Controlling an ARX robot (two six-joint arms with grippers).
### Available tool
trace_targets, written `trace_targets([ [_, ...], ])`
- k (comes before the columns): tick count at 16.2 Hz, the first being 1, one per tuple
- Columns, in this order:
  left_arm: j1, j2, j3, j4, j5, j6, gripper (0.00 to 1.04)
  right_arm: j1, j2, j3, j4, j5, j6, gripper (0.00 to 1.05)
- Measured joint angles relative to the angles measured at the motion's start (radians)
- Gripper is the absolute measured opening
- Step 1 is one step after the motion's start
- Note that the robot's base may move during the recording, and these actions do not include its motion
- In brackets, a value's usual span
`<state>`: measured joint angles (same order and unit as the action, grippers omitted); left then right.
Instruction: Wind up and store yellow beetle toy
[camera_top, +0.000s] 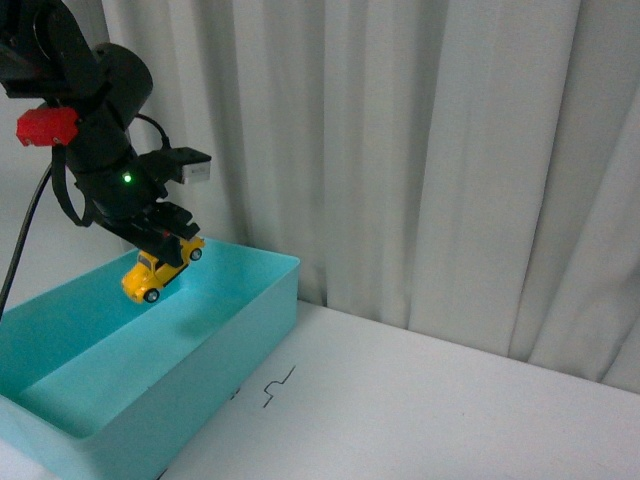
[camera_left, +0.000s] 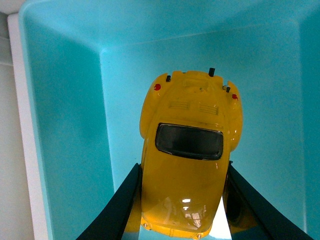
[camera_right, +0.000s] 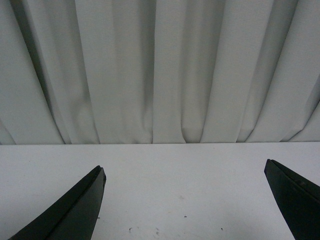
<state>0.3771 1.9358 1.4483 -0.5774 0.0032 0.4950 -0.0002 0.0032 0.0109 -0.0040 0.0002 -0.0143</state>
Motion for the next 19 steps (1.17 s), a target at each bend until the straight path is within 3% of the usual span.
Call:
trace_targets([
  [3,0.01,0.063,-0.003,0.136,-0.064,-0.066,0.39,0.0,0.0,0.0,0.0,0.0,0.0,0.98],
  [7,0.028,0.159,-0.004,0.127,-0.122,-0.101,0.39,0.0,0.0,0.0,0.0,0.0,0.0,0.98],
  [19,0.031,0.233,-0.05,0.231,-0.145,0.003,0.41,0.0,0.0,0.0,0.0,0.0,0.0,0.98],
])
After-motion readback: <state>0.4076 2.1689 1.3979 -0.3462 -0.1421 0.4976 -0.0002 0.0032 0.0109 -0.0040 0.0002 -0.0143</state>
